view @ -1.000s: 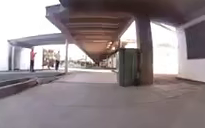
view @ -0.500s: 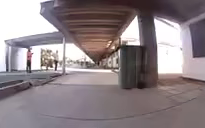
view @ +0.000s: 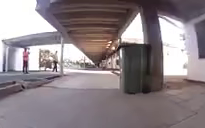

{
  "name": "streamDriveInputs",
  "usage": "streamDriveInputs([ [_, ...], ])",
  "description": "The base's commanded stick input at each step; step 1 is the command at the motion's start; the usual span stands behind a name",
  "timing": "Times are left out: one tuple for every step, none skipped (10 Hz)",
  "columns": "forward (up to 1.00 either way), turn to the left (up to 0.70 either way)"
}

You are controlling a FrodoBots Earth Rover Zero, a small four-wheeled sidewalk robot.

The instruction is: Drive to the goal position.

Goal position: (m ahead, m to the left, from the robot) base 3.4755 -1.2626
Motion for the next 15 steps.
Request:
streamDriveInputs([
  [0.7,0.31],
  [0.7,0.35],
  [0.7,0.35],
  [0.7,0.0],
  [0.7,0.0],
  [0.7,0.0],
  [0.7,0.0],
  [0.7,0.0],
  [0.7,0.0],
  [0.7,0.0],
  [0.7,0.0],
  [0.7,0.0],
  [0.7,0.0],
  [0.7,0.0],
  [0.7,0.0],
])
